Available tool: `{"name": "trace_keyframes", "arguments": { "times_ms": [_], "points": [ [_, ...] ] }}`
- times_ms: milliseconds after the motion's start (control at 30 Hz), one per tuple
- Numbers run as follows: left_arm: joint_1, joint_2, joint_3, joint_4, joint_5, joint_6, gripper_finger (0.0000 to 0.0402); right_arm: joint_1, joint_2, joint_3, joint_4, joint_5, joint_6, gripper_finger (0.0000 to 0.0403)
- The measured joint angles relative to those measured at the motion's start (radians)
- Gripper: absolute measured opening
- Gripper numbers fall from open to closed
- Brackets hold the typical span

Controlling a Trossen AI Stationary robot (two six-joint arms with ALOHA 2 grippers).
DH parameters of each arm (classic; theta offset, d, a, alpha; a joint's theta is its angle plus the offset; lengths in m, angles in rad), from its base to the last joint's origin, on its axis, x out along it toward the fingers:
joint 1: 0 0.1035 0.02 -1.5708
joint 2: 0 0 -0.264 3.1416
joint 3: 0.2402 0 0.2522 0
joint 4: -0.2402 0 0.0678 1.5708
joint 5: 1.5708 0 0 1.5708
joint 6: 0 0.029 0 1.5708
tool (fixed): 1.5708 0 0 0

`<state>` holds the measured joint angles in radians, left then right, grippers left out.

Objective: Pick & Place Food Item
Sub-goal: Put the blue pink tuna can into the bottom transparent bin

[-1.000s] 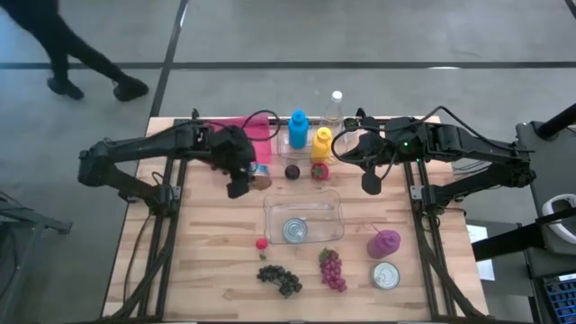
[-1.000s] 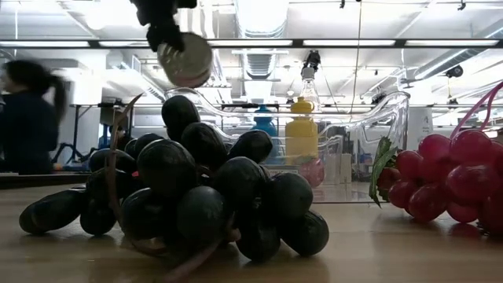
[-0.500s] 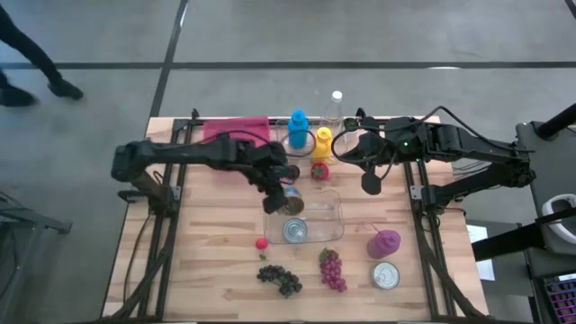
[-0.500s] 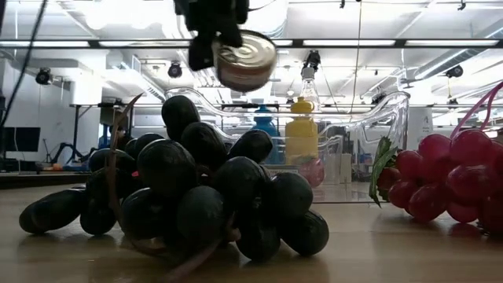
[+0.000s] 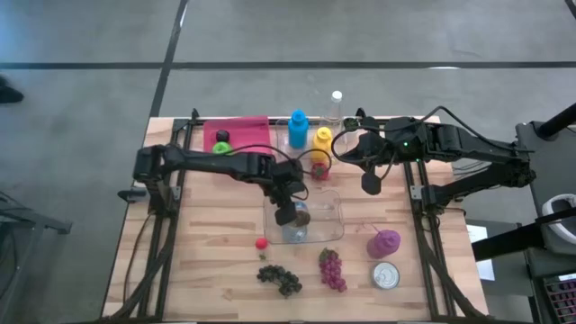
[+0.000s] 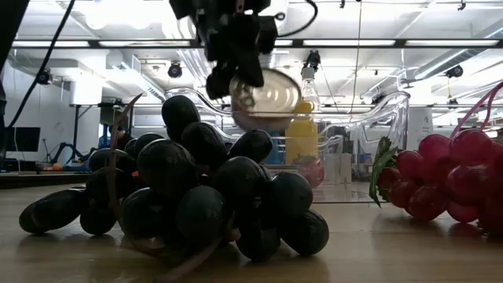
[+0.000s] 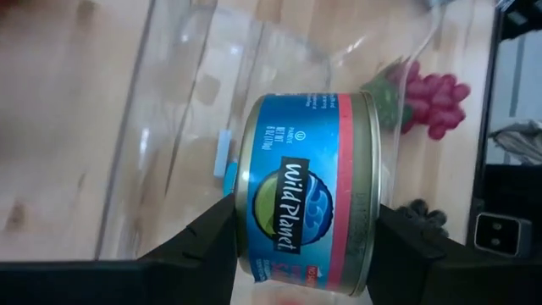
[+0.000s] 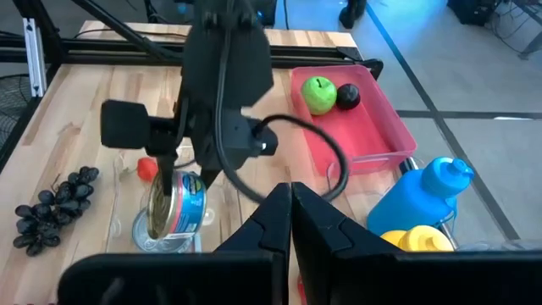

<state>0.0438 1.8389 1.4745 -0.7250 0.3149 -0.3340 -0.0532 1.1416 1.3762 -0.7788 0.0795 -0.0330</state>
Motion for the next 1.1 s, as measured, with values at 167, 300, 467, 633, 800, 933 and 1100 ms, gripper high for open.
{"name": "trace_keyframes", "arguments": {
  "times_ms": [167,300,467,633,800,933,1100],
  "points": [
    [-0.017,0.011,-0.024,0.041,0.032,-0.003,0.0201,0.0,0.0,0.0,0.0,0.0,0.002,0.0008],
    [-0.029,0.011,-0.072,0.125,0.071,-0.004,0.0191,0.0,0.0,0.0,0.0,0.0,0.002,0.0008],
    [-0.031,0.012,-0.136,0.227,0.128,-0.032,0.0196,0.0,0.0,0.0,0.0,0.0,-0.001,0.0008],
    [-0.031,0.012,-0.178,0.313,0.163,-0.04,0.0203,0.0,0.0,0.0,0.0,0.0,0.003,0.0008],
    [-0.029,0.012,-0.205,0.349,0.176,-0.038,0.0196,0.0,0.0,0.0,0.0,0.0,0.001,0.0008],
    [-0.029,0.012,-0.206,0.35,0.181,-0.051,0.0219,0.0,0.0,0.0,0.0,0.0,0.003,0.0008],
    [-0.029,0.012,-0.206,0.348,0.183,-0.058,0.0265,0.0,0.0,0.0,0.0,0.0,0.004,0.0008]
  ]
}}
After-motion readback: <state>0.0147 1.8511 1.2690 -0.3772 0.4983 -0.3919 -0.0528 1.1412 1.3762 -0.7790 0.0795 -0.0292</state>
